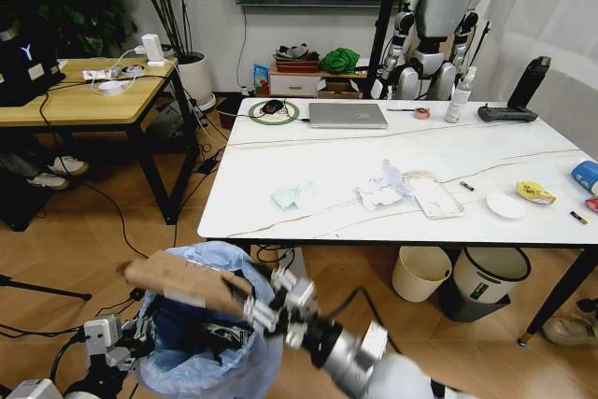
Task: Pick up the trash bin and place the trash from the table into it.
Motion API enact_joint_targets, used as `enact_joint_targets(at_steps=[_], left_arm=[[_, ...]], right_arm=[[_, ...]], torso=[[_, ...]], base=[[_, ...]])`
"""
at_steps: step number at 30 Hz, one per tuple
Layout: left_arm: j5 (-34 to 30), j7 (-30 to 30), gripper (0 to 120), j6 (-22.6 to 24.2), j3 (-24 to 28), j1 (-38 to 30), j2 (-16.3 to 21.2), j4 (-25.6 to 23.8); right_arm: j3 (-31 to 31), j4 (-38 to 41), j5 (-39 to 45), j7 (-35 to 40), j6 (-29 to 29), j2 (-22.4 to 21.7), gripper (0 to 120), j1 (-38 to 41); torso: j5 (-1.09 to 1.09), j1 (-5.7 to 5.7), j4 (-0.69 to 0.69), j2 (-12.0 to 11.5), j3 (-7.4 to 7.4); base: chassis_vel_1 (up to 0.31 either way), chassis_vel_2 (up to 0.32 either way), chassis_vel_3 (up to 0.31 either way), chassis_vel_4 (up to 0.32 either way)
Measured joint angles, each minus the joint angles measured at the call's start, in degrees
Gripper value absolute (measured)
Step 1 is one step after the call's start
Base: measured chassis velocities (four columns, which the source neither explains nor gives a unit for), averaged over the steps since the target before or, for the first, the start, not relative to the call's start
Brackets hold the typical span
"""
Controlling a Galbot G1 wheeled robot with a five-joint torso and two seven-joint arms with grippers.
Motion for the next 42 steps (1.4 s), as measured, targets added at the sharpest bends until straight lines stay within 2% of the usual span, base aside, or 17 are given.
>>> enact_joint_targets(at_steps=[1,4,6,8,10,12,14,17,25,29,35,38,42], left_arm=[[0.0,0.0,0,0.0,0.0,0.0,0.0,0.0],[0.0,0.0,0,0.0,0.2,-0.2,0.2,0.1],[0.1,0.1,0,0.0,0.3,-0.2,0.2,0.1],[0.4,0.2,0,0.0,0.6,-0.2,0.0,0.3],[0.4,0.2,0,0.0,1.0,0.0,-0.3,0.3],[0.1,0.2,0,0.0,1.4,0.2,-0.7,0.3],[0.1,0.2,0,0.0,1.4,0.2,-0.7,0.3],[1.3,-0.8,0,0.3,3.1,1.9,-1.1,1.2],[-1.7,-8.1,0,3.5,2.6,1.3,-0.6,0.7],[-1.2,-8.4,0,3.5,2.6,1.0,-0.7,0.8],[-1.6,-8.4,0,3.6,2.8,0.7,-0.5,0.7],[-0.8,-6.3,0,2.9,2.7,0.6,-0.6,0.4],[-0.7,-5.8,0,2.8,2.7,0.7,-0.6,-0.2]], right_arm=[[0.4,0.1,0.2,0.0,-0.1,0.0,66,0.0],[2.2,0.1,0.5,0.4,-1.2,0.2,81,0.0],[2.6,0.0,0.5,0.7,-1.6,0.4,83,0.1],[4.5,-1.0,0.6,1.5,-4.0,1.5,93,0.4],[6.4,-1.9,0.8,3.0,-9.0,3.0,99,0.8],[8.1,-3.3,0.8,3.8,-13.1,4.6,100,1.1],[8.1,-3.3,0.8,3.8,-13.1,4.6,100,1.1],[10.6,-7.2,-0.2,5.4,-17.3,7.8,100,2.0],[12.3,-10.5,-1.3,6.1,-18.0,10.5,100,1.9],[12.1,-11.1,-1.7,7.3,-18.9,11.3,100,2.0],[11.7,-13.6,-1.9,13.6,-25.3,14.5,100,3.8],[12.7,-16.3,-1.0,16.9,-29.9,16.8,100,5.9],[13.2,-18.3,0.6,17.7,-31.0,18.2,100,7.7]], torso=[[0.0,0.0,0.0,0.0,0.0],[-0.01,0.0,-0.02,0.0,0.0],[0.0,0.0,-0.02,0.0,0.0],[0.0,0.0,-0.02,0.0,0.0],[0.0,0.0,-0.01,0.0,0.0],[0.0,0.0,-0.01,0.0,0.0],[0.0,0.0,-0.01,0.0,0.0],[-0.01,0.0,0.0,0.0,0.0],[-0.01,0.0,-0.02,0.0,0.0],[-0.01,0.0,-0.01,0.0,0.0],[-0.01,0.0,-0.01,0.0,0.0],[-0.01,0.0,-0.01,0.0,0.0],[-0.01,0.0,-0.01,0.0,0.0]], base=[[0.0,0.0,0.0,0.0],[0.0,0.0,0.0,0.0],[0.0,0.0,0.0,0.0],[0.0,0.0,0.0,0.0],[0.0,0.0,0.0,0.0],[0.0,0.0,0.0,0.0],[0.0,0.0,0.0,0.0],[0.0,0.0,0.0,0.0],[0.0,0.0,0.0,0.0],[0.0,0.0,0.0,0.0],[0.0,0.0,0.0,0.0],[0.0,0.0,0.0,0.0],[0.0,0.0,0.0,0.0]])
